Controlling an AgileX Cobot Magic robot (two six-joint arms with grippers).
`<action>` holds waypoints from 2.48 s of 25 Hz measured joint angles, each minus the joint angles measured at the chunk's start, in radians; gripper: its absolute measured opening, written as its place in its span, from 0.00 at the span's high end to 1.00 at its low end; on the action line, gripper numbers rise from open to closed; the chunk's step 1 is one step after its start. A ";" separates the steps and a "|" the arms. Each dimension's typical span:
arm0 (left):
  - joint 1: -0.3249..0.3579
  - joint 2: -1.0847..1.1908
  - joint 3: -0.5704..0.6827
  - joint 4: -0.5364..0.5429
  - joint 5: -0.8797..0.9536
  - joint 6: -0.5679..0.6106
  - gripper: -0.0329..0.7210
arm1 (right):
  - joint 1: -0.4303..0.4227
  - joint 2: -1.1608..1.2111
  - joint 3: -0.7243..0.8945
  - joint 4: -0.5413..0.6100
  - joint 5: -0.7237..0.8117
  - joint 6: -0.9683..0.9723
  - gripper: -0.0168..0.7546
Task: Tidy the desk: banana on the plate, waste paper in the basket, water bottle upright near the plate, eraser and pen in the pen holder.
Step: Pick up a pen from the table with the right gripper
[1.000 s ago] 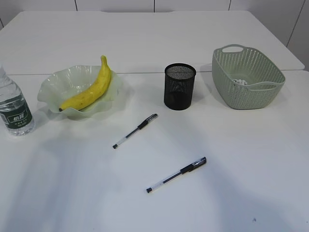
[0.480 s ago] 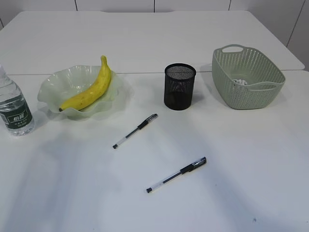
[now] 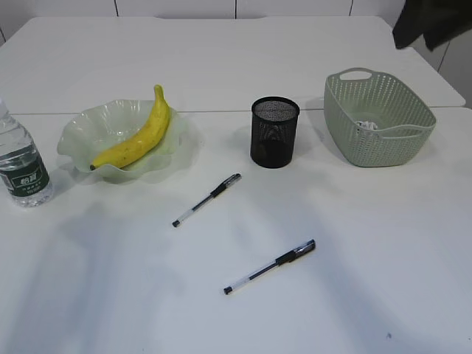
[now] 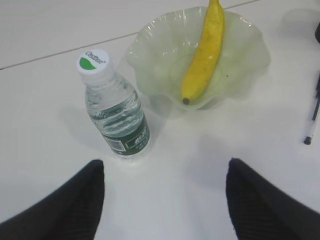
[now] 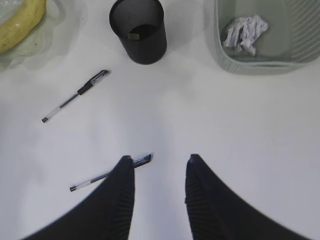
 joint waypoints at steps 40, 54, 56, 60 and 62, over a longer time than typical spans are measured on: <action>0.000 0.000 0.000 -0.084 0.084 0.000 0.24 | 0.094 0.295 0.245 0.186 -0.118 0.739 0.65; 0.000 -0.011 0.000 -0.084 0.122 0.000 0.24 | 0.094 0.459 0.245 0.190 -0.238 0.825 0.65; 0.000 -0.022 0.000 -0.082 0.122 0.000 0.24 | 0.094 0.468 0.245 0.192 -0.261 0.829 0.65; 0.000 -0.036 0.000 -0.080 0.122 0.000 0.24 | 0.094 0.491 0.245 0.197 -0.280 0.831 0.65; 0.000 -0.036 0.000 -0.079 0.122 0.000 0.24 | 0.094 0.503 0.245 0.209 -0.281 0.831 0.65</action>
